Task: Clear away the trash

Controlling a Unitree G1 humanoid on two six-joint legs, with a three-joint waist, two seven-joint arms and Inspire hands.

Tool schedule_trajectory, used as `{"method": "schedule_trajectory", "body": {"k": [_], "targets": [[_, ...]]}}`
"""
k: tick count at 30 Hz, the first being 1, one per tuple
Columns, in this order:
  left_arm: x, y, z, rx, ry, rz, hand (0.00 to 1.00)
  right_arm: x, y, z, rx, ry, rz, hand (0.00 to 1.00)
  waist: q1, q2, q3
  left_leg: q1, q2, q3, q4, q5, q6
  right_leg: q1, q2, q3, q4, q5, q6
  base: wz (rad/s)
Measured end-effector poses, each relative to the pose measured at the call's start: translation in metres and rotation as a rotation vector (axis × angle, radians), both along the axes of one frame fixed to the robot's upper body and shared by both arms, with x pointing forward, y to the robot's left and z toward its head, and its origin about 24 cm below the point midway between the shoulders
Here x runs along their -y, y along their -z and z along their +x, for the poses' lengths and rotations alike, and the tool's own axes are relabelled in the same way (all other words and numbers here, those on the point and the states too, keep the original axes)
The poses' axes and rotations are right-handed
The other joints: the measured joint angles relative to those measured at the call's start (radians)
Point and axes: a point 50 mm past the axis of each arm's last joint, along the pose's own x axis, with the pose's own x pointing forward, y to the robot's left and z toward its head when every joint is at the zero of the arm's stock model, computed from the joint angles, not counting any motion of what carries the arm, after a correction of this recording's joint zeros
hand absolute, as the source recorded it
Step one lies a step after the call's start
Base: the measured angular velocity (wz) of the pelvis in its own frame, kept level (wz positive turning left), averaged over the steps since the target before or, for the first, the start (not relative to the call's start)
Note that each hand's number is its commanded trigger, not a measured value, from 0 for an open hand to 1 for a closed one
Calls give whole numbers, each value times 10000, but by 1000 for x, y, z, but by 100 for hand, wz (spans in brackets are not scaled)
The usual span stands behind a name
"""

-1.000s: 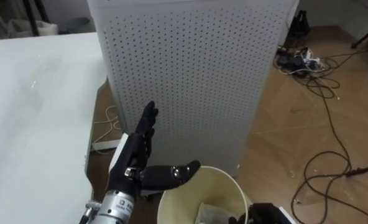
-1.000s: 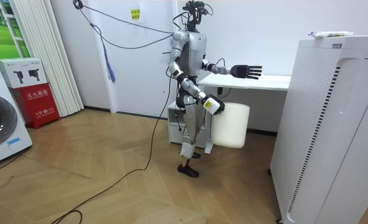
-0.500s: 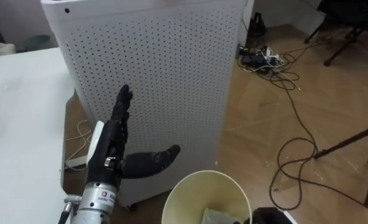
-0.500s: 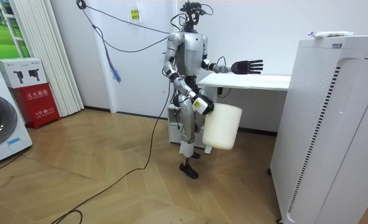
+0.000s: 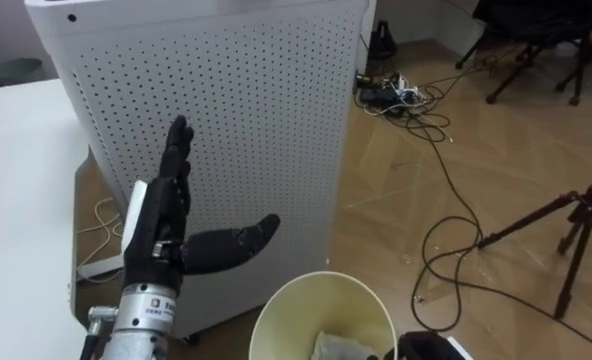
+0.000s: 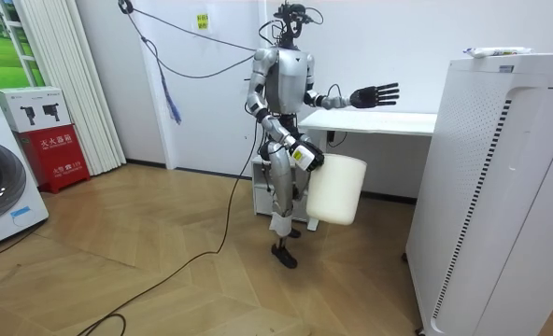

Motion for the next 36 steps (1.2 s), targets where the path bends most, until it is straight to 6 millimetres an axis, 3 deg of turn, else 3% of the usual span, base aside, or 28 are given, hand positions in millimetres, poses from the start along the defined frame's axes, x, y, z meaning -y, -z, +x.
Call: {"method": "schedule_trajectory", "body": {"k": [2, 3, 4, 5, 6, 7, 8, 9, 10, 11, 12, 13, 15, 16, 18, 19, 21, 24, 27, 28, 29, 30, 31, 32, 33, 34, 36], "targets": [[-1, 0, 0, 4, -73, -31, 0, -1, 0, 1, 18, -58, 44, 100, -44, 51, 21, -112, 214, 6, 729, -336, -188, 31, -11, -316, 423, -430, -148, 11], [-2, 0, 0, -3, -79, -97, 0, -2, -1, 2, 56, -81, 77, 100, -100, 49, 24, -487, 306, 35, 1590, -401, -267, 6, -84, -355, 494, -715, -193, 34], [-2, 0, 0, -29, -73, -103, 0, -2, -1, 2, 71, -77, 80, 100, -171, 49, 24, -806, 409, 39, 2243, -340, -297, -3, -62, -343, 490, -823, -274, 43], [-1, 1, 0, -59, -30, -95, 0, -2, -2, 3, 104, -96, 31, 100, -268, 64, 31, -1628, 664, -39, 3881, 27, -238, 26, 58, -115, 439, -894, -348, 32], [1, 2, -1, -105, 45, -112, 0, 0, -2, 3, 106, -61, -46, 100, -160, 115, 61, -2416, 669, -294, 4971, 245, -135, 214, 129, 206, 418, -980, -423, 22], [2, 2, -1, -120, 105, -133, 0, 1, -2, 3, 108, -2, -105, 100, -145, 126, 54, -2681, 555, -310, 4984, 187, -38, 292, 106, 306, 383, -1020, -422, 9], [2, 2, -1, -121, 132, -259, 0, 4, -3, 4, 136, 116, -188, 100, -106, 151, 40, -3267, 358, -292, 4572, 199, -51, 471, 88, 517, 249, -1057, -430, -13], [1, 2, -1, -116, 68, -276, 0, 6, -2, 3, 92, 192, -229, 100, 35, 87, 79, -3657, 69, -295, 3567, 330, -134, 638, 71, 817, 182, -1125, -419, -23], [0, 3, -1, -127, 16, -276, 0, 7, -2, 2, 58, 185, -271, 100, 129, 114, 63, -3833, -48, -328, 2925, 510, -245, 755, 75, 875, 98, -1145, -425, -45], [-2, 3, -2, -91, -89, -314, 0, 8, -1, 0, 6, 174, -285, 100, 251, 147, 39, -4142, -177, -380, 1602, 1155, -300, 902, 83, 951, 99, -1272, -434, -43], [-4, 5, -5, -61, -193, -339, 0, 9, 0, -2, -50, 162, -292, 100, 324, 291, -58, -4294, -170, -449, 382, 1757, -283, 1056, 140, 900, 160, -1430, -367, -37], [-5, 6, -7, -100, -210, -351, 0, 9, 1, -3, -101, 177, -291, 100, 316, 344, -99, -4317, -145, -468, -92, 1954, -250, 1132, 185, 917, 211, -1557, -342, -29], [-6, 10, -11, -178, -247, -356, 0, 9, 3, -7, -213, 221, -264, 100, 311, 288, -203, -4169, -255, -622, -491, 3163, 44, 1461, 85, 1013, 649, -2289, -175, -21], [-6, 9, -11, -170, -240, -350, 0, 9, 3, -7, -210, 225, -272, 100, 314, 259, -236, -4106, -326, -595, -490, 3395, 157, 1525, 1, 992, 696, -2437, -100, -12], [-6, 9, -11, -126, -208, -333, 0, 10, 2, -6, -174, 251, -330, 100, 290, 21, -201, -3936, -589, -556, -191, 3918, 704, 1886, -389, 599, 626, -2787, 222, -12], [-7, 8, -11, -120, -194, -302, 0, 9, 2, -5, -173, 282, -314, 100, 297, -76, -158, -3951, -661, -520, 40, 3858, 789, 1989, -520, 509, 606, -2870, 304, -8], [-7, 7, -10, -80, -141, -283, 0, 8, 1, -3, -101, 345, -302, 100, 363, -233, -101, -4013, -794, -310, 762, 3045, 913, 2293, -854, 352, 451, -2996, 547, -13], [-4, 8, -13, -12, 99, -287, 0, 10, 0, -3, -72, 392, -329, 100, 458, -235, -93, -4027, -907, -280, 1594, 2252, 947, 2675, -1161, -21, 472, -3020, 803, -7], [4, 9, -18, 161, 461, -160, 0, 11, -3, 3, 102, 566, -422, 100, 595, -161, -37, -4048, -968, -338, 2156, 1659, 1028, 2712, -1302, -136, 1169, -3057, 887, 29], [3, 9, -20, 196, 437, -168, 0, 10, -4, 5, 173, 579, -439, 100, 592, -141, -33, -4041, -987, -323, 2194, 1558, 1066, 2572, -1342, -142, 1555, -3053, 896, 43], [1, 8, -19, 226, 343, -179, 0, 10, -6, 9, 284, 605, -465, 100, 610, -146, -13, -4006, -1082, -300, 2195, 1453, 1136, 2167, -1551, -135, 2672, -2957, 1069, 46], [-2, 8, -19, 205, 223, -135, 0, 9, -8, 13, 403, 573, -443, 100, 564, -146, -14, -3906, -1237, -338, 2213, 1311, 1175, 1665, -1812, -108, 3960, -2619, 1268, 43], [-3, 8, -18, 189, 194, -93, 0, 8, -9, 15, 464, 559, -417, 100, 544, -138, -9, -3840, -1282, -332, 2210, 1210, 1268, 1392, -1945, -98, 4574, -2350, 1317, 23], [-4, 8, -18, 123, 143, 22, 0, 6, -11, 17, 537, 545, -353, 100, 545, -36, -1, -3667, -1279, -327, 2149, 1130, 1293, 875, -2060, -29, 5606, -1502, 1265, 6], [-5, 9, -18, 87, 7, 56, 0, 3, -10, 17, 550, 523, -291, 100, 519, 101, 19, -3475, -1235, -437, 1983, 1109, 1303, 506, -2049, 8, 6028, -1156, 1293, -3], [-6, 9, -18, 100, -92, 44, 0, 2, -10, 17, 565, 486, -262, 100, 510, 133, 27, -3411, -1223, -473, 1910, 1103, 1293, 243, -2035, 44, 6123, -1205, 1304, 0], [-10, 7, -17, 203, -375, -19, 0, 2, -8, 13, 443, 455, -258, 100, 224, 239, 75, -3195, -1175, -691, 1775, 1098, 1297, -550, -1975, 74, 5475, -1796, 1266, 26]]}}
